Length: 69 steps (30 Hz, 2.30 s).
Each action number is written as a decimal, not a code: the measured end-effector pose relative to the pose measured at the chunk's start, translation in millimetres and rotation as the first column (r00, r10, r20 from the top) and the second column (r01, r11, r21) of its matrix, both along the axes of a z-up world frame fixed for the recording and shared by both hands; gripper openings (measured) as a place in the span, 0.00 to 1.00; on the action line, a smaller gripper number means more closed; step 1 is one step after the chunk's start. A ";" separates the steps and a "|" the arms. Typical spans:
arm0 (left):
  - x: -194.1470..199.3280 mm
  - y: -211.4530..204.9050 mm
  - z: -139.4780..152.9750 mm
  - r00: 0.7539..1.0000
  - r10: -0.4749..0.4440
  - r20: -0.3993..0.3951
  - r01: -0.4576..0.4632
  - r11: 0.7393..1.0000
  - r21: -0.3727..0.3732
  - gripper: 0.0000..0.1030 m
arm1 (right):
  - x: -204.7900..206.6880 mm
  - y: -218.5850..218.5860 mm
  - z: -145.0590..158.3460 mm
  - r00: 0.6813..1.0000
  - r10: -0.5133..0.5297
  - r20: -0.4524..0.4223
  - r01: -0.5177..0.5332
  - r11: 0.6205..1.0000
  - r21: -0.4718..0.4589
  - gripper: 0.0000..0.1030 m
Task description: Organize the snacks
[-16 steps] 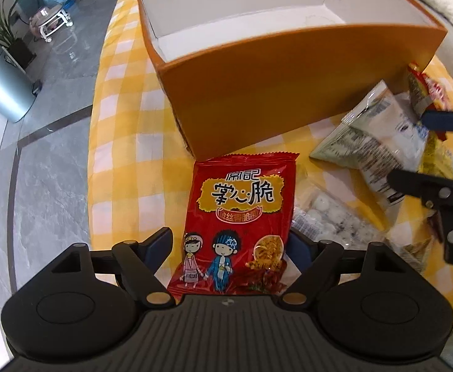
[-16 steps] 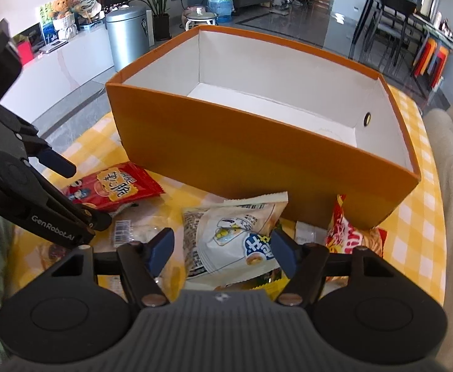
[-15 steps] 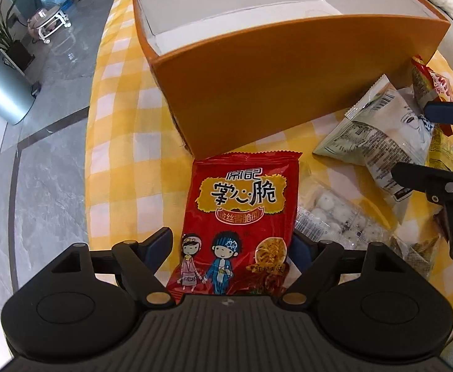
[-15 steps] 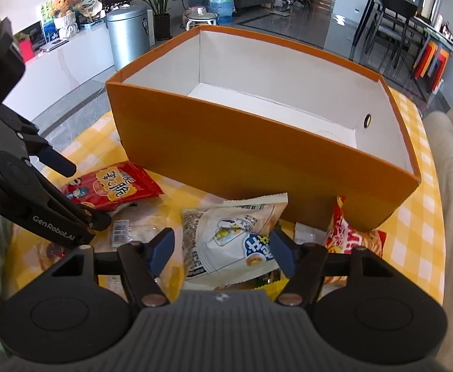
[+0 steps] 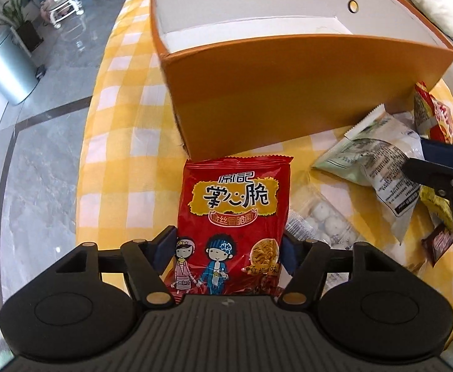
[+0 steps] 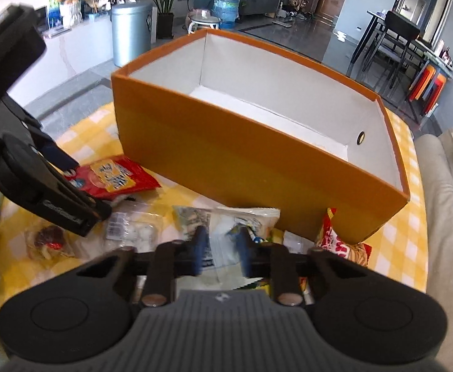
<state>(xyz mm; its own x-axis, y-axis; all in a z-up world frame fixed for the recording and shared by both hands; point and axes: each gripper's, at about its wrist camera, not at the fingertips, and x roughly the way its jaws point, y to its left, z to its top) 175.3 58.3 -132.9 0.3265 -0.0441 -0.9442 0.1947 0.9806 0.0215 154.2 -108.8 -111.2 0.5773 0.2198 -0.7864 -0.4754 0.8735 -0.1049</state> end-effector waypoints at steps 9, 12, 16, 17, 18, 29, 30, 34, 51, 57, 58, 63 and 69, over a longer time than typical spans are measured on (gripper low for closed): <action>-17.0 -1.0 25.3 0.999 0.032 0.016 -0.032 0.999 -0.017 0.75 | -13.2 -12.2 9.9 0.999 -0.024 -0.028 0.026 0.998 0.051 0.09; -25.9 -0.6 38.1 0.998 0.039 0.041 -0.037 0.999 -0.037 0.75 | -18.9 -17.1 15.7 0.999 -0.037 -0.035 0.040 0.996 0.085 0.08; -36.6 -3.4 52.6 0.996 0.046 0.076 -0.041 0.997 -0.066 0.75 | -26.2 -26.8 23.0 0.997 -0.061 -0.042 0.066 0.990 0.128 0.08; -39.4 -4.9 57.5 0.995 0.043 0.089 -0.037 0.997 -0.070 0.75 | -27.9 -30.2 25.6 0.997 -0.070 -0.044 0.076 0.987 0.141 0.08; -41.4 -5.5 60.9 0.994 0.041 0.099 -0.034 0.997 -0.073 0.75 | -28.7 -34.0 27.8 0.996 -0.079 -0.046 0.085 0.984 0.156 0.08; -48.0 -15.8 115.0 0.975 0.021 0.221 0.008 0.992 -0.126 0.75 | -37.5 -77.1 66.6 0.984 -0.172 -0.054 0.180 0.925 0.334 0.08; -47.0 -16.0 117.9 0.973 0.018 0.230 0.011 0.992 -0.127 0.75 | -37.6 -80.8 71.7 0.983 -0.180 -0.047 0.185 0.920 0.347 0.08; -37.7 -18.5 133.0 0.964 0.013 0.267 0.022 0.992 -0.127 0.75 | -35.8 -95.1 91.5 0.979 -0.205 -0.025 0.197 0.894 0.403 0.08; 35.8 -44.9 144.7 0.947 -0.016 0.319 0.034 0.998 -0.050 0.75 | 25.8 -91.7 130.1 0.966 -0.234 0.112 0.174 0.905 0.388 0.07; 71.0 -49.5 127.5 0.961 -0.021 0.275 0.019 1.000 0.011 0.75 | 71.1 -74.4 121.9 0.960 -0.245 0.136 0.186 0.921 0.343 0.06; 78.3 -50.9 123.1 0.964 -0.028 0.263 0.024 1.000 0.019 0.75 | 78.8 -71.6 118.0 0.960 -0.246 0.131 0.190 0.922 0.337 0.06; 97.8 -55.1 102.9 0.977 -0.059 0.204 0.048 0.997 0.061 0.75 | 111.3 -55.7 93.8 0.968 -0.232 0.093 0.196 0.937 0.290 0.06; 117.7 -58.0 71.7 0.989 -0.080 0.127 0.063 0.989 0.133 0.75 | 137.1 -40.7 60.5 0.977 -0.212 0.022 0.202 0.956 0.212 0.06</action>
